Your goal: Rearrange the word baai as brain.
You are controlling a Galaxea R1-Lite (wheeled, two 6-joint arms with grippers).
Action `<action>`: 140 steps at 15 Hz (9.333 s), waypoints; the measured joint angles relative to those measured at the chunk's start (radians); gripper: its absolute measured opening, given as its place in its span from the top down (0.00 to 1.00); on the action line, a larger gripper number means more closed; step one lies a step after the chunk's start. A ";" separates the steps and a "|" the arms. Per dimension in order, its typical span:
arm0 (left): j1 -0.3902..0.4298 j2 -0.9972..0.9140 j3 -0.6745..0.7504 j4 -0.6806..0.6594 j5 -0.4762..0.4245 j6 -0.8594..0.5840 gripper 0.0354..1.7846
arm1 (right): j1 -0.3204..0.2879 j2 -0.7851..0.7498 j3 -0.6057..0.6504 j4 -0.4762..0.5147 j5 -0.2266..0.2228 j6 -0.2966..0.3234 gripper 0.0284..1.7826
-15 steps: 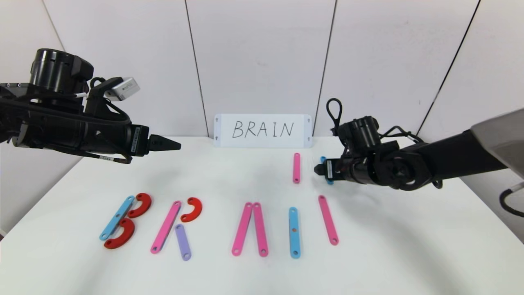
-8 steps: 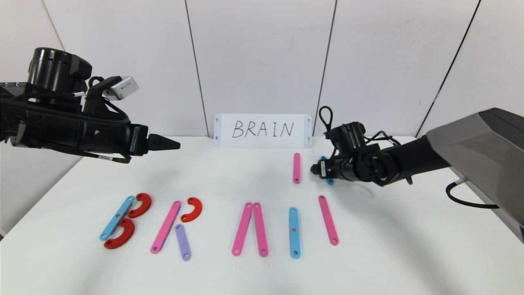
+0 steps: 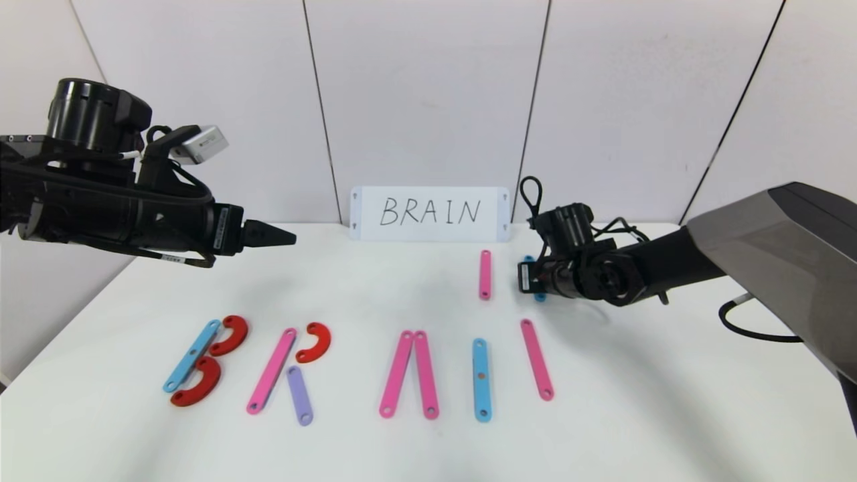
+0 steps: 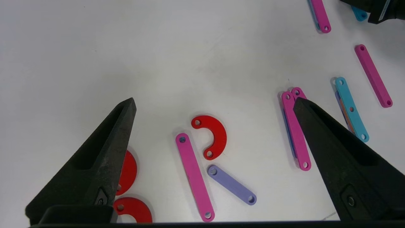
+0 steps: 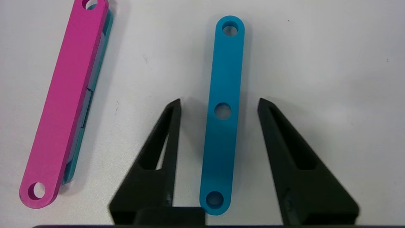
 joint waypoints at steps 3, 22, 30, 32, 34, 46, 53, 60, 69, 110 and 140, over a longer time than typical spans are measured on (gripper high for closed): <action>0.000 0.000 0.000 0.000 0.000 0.000 0.03 | -0.001 0.001 0.001 0.002 0.000 0.003 0.78; -0.003 -0.001 0.001 0.000 0.000 0.000 0.03 | -0.033 -0.413 0.529 -0.003 0.321 -0.194 0.85; -0.003 -0.001 0.001 0.000 0.000 0.000 0.03 | -0.019 -0.408 0.613 -0.109 0.302 -0.209 0.85; -0.003 -0.001 0.001 0.000 0.000 0.000 0.03 | -0.017 -0.403 0.619 -0.109 0.301 -0.211 0.85; -0.003 -0.001 0.001 0.000 0.000 0.000 0.03 | -0.015 -0.397 0.624 -0.111 0.296 -0.209 0.85; -0.004 -0.008 0.003 0.001 -0.014 0.000 0.03 | -0.010 -0.405 0.603 -0.170 0.277 -0.197 0.10; -0.003 -0.009 0.003 0.001 -0.014 0.000 0.03 | 0.061 -0.274 0.270 -0.081 0.079 -0.170 0.03; -0.004 -0.002 0.001 0.001 -0.014 0.000 0.03 | 0.109 -0.055 -0.061 -0.012 0.058 -0.123 0.03; -0.004 -0.001 0.001 0.001 -0.014 0.000 0.03 | 0.114 0.069 -0.142 -0.016 0.059 -0.102 0.08; -0.010 -0.015 0.004 0.001 -0.014 0.000 0.03 | 0.053 -0.474 0.693 -0.198 -0.028 0.128 0.84; -0.011 -0.022 0.005 0.001 -0.014 0.000 0.03 | 0.030 -0.459 0.737 -0.276 -0.048 0.140 0.03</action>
